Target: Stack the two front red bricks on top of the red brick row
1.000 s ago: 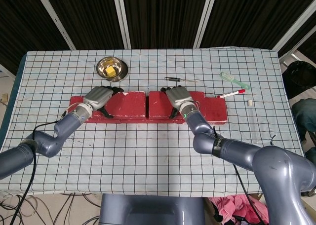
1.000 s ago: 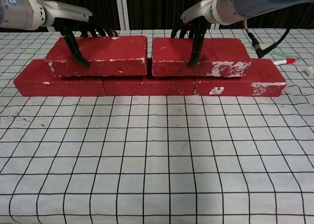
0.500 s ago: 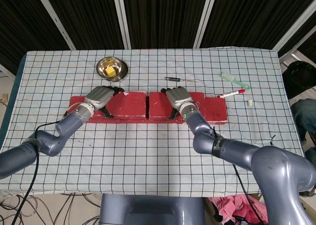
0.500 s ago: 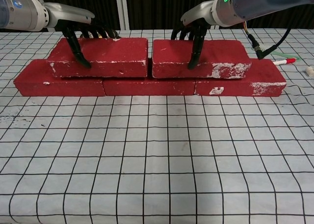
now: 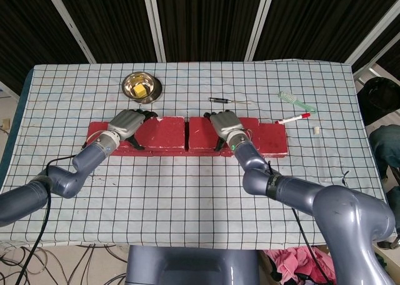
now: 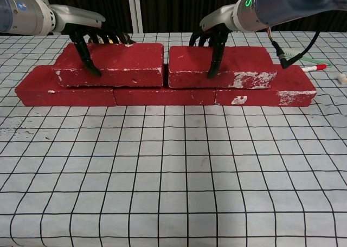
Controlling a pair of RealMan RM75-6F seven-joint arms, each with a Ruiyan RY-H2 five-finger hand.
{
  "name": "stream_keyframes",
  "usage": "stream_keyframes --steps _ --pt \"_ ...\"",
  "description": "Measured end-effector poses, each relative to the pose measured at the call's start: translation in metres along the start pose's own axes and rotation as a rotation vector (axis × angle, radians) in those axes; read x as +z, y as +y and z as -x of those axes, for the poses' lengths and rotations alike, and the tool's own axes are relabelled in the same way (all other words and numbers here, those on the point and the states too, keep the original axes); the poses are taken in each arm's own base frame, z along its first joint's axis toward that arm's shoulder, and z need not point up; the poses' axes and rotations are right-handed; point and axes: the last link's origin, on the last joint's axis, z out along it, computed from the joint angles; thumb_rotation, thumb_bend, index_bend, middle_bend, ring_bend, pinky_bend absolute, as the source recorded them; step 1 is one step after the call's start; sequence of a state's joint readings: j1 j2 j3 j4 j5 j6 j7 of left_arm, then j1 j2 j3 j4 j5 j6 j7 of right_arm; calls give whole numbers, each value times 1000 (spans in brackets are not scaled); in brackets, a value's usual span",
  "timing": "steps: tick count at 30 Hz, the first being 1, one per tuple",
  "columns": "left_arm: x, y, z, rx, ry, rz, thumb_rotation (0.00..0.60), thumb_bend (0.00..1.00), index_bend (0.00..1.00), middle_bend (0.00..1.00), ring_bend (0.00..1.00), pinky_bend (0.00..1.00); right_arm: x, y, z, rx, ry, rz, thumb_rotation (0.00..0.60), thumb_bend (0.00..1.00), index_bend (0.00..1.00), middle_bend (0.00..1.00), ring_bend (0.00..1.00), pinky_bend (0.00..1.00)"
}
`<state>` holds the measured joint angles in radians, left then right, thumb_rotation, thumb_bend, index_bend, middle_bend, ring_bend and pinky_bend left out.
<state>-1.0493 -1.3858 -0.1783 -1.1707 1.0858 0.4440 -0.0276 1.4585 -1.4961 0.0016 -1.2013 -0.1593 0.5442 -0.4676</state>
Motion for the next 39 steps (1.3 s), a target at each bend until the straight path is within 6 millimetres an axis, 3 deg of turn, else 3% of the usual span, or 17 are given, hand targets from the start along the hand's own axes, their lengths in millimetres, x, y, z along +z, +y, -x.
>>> stream_keyframes --steps 16,39 --pt "0 -1 -2 -6 2 -11 600 97 156 198 122 221 3 -4 2 9 -6 -4 600 0 123 166 157 125" --pt "0 -1 -1 4 -24 -18 600 91 150 178 79 177 5 -6 2 10 5 10 600 0 100 126 105 125"
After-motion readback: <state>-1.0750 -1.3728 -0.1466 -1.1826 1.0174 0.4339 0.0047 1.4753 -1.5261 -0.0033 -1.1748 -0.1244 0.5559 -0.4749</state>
